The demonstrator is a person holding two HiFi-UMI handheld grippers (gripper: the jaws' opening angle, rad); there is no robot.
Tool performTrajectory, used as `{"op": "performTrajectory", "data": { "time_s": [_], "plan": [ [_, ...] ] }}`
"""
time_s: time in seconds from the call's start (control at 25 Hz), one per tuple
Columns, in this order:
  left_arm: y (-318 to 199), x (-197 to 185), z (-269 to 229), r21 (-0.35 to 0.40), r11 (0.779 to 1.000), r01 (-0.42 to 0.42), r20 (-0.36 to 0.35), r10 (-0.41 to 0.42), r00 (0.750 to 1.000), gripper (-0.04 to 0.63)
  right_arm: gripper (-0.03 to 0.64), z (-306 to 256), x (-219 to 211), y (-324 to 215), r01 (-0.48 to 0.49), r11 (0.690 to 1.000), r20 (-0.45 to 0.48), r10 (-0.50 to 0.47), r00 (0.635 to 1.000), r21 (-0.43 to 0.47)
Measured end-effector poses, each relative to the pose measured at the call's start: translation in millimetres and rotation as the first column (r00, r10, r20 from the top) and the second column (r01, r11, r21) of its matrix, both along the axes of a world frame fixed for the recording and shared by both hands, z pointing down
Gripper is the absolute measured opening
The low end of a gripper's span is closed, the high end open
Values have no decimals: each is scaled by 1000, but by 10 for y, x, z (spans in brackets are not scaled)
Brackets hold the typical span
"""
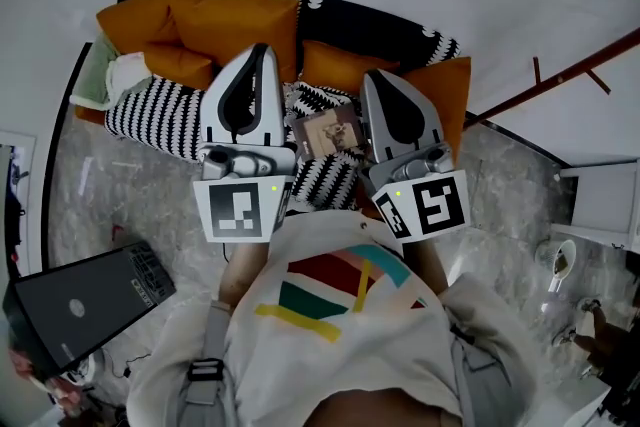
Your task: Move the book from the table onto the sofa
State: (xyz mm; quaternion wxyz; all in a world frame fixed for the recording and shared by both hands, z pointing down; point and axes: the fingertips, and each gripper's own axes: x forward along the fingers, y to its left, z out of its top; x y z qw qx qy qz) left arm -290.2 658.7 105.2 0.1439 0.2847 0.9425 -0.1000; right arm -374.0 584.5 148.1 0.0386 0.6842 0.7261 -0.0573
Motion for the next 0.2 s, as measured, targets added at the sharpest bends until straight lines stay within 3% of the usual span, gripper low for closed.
{"op": "performTrajectory", "data": {
  "time_s": [0.2],
  "plan": [
    [35, -14, 34, 9, 1000, 18, -15, -18, 1000, 8, 11, 9, -25, 11, 2, 1000, 0, -2, 1000, 3]
  ]
}}
